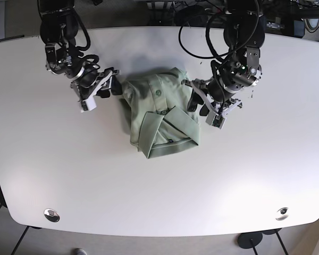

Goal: Fold the T-shirt properly
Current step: 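Press and square the folded green bundle with both grippers, then grasp the folded green bundle with the left gripper and set it aside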

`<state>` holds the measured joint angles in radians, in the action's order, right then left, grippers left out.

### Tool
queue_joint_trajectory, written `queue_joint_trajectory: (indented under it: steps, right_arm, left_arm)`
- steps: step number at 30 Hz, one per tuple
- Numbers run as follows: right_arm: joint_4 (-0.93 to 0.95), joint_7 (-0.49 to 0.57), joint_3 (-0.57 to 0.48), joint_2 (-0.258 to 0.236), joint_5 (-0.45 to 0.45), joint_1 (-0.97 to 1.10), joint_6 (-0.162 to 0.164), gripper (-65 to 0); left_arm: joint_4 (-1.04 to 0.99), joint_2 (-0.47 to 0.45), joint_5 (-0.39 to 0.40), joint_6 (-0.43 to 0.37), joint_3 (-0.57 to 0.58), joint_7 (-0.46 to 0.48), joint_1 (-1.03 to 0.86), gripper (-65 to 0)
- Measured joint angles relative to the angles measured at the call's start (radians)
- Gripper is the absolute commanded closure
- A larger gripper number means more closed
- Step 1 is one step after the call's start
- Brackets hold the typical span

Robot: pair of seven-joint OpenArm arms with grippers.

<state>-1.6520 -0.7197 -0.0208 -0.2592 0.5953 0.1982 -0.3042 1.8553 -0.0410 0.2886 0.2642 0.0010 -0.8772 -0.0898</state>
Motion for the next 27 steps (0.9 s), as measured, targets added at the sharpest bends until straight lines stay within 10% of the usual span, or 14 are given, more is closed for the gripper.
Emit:
queue_joint_trajectory:
  steps: [7,12,19,24,27]
  right_arm:
    - [-0.009,0.009,-0.186,0.05,-0.073,-0.001,-0.001,-25.4]
    - [-0.056,0.002,-0.172,0.046,-0.072,0.003,-0.006,-25.4]
    - [-0.057,0.0,-0.001,0.049,-0.075,0.019,-0.006,-25.4]
    - [-0.098,0.001,0.002,0.042,0.016,0.019,-0.01,-25.4]
    - [-0.1,0.001,0.002,0.016,0.073,0.018,-0.009,-25.4]
  left_arm:
    - [-0.021,0.007,0.003,-0.315,0.175,0.144,0.038,-40.0]
    - [-0.137,-0.021,-0.003,-0.409,0.252,0.285,0.041,-40.8]
    - [-0.387,-0.04,-0.259,-0.395,0.46,0.517,0.047,-40.8]
    - [-0.548,-0.143,-0.212,-0.249,0.42,0.66,0.108,-40.4]
    - [-0.589,-0.216,-0.184,-0.103,0.2,0.667,0.096,-40.4]
